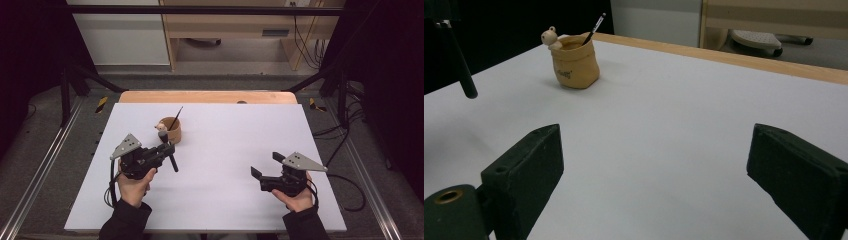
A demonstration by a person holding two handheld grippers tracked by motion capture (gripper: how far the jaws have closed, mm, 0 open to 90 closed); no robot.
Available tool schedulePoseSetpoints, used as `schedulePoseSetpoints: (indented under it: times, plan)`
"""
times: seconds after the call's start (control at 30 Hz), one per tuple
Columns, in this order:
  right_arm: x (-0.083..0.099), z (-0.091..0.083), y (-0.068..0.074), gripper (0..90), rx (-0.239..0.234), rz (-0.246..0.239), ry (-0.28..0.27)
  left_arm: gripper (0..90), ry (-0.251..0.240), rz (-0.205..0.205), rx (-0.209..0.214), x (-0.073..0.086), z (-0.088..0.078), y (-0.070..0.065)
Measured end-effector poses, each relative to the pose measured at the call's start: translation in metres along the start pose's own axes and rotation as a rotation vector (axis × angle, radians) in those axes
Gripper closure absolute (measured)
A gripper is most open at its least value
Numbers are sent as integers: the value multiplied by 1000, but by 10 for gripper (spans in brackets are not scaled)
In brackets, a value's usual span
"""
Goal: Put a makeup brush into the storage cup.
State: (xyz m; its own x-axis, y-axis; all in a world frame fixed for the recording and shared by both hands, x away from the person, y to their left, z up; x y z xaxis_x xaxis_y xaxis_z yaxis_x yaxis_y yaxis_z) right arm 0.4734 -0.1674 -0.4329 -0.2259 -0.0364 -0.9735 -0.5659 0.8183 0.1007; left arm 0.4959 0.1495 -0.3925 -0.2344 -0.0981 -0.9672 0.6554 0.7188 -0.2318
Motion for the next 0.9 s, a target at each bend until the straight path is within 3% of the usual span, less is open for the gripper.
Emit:
schedulePoseSetpoints:
  times: [0.5,0.9]
  plan:
    - [11,-18,-23,61,62,0,8,769,9,42,-33,-15,-6,13]
    - [14,-22,-30,54,88,-3,9,769,19,66,-53,-27,-4,20]
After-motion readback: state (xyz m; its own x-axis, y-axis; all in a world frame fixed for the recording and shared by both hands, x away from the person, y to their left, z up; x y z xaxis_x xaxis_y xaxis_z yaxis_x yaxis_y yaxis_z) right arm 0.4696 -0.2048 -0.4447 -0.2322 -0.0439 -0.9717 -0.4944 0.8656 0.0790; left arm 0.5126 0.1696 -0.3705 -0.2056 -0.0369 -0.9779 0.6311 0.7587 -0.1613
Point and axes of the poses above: each handheld gripper's, and its own axes: z roughly forward along the jaws, x roughly out of its underside, y roughly to its left, the point moved 8 cm from there along z, roughly forward along the jaws, and after that the axes turned 9 degrees about -y, right-handed, at the moved point
